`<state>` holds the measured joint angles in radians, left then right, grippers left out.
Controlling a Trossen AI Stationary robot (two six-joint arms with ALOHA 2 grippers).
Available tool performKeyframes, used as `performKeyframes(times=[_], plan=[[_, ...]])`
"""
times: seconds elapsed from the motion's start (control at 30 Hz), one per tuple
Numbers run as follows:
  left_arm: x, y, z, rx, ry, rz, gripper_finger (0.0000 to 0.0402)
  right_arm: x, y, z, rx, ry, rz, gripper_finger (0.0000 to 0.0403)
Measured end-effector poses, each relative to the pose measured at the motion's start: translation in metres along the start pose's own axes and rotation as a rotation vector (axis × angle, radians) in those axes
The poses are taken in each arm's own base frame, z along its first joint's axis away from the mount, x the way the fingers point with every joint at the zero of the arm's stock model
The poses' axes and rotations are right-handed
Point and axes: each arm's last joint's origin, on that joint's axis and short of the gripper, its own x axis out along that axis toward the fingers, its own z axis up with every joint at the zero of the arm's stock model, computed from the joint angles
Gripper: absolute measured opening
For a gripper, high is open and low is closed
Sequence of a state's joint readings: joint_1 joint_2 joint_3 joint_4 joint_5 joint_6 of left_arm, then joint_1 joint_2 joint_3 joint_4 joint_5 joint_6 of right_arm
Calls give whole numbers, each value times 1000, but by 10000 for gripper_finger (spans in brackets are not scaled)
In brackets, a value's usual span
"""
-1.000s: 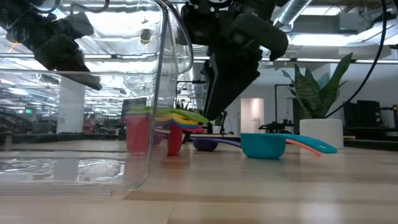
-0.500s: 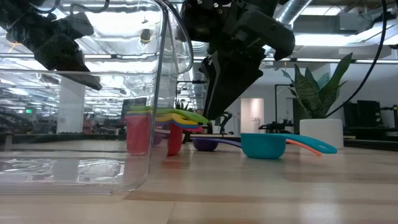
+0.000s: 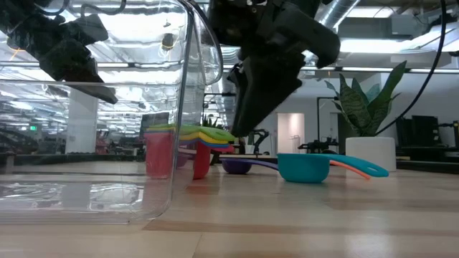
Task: Nest measuring cups in basket
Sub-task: Stack the light blue measuring cup on the green measuring cup
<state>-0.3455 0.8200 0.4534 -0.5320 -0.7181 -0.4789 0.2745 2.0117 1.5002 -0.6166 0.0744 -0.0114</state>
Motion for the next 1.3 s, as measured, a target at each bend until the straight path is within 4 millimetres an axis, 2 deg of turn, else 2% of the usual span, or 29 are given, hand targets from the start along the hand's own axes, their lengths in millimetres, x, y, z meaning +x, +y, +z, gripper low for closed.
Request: performKeyframes(times=[0.23, 0.37, 0.7, 1.03, 1.17, 1.3], plan=[[0, 0, 0, 0, 1, -1, 0, -19, -6, -13, 64, 187, -12, 118], [0, 0, 0, 1, 2, -1, 0, -19, -8, -19, 124, 243, -23, 118], [0, 0, 0, 0, 2, -2, 0, -19, -1, -18, 242, 234, -32, 118], [0, 0, 0, -6, 7, -13, 0, 2, 0, -44, 395, 287, -76, 118], [0, 0, 0, -8, 6, -13, 0, 11, 1, -46, 410, 234, -67, 118], [0, 0, 0, -15, 7, -14, 0, 12, 1, -46, 411, 220, -65, 118]])
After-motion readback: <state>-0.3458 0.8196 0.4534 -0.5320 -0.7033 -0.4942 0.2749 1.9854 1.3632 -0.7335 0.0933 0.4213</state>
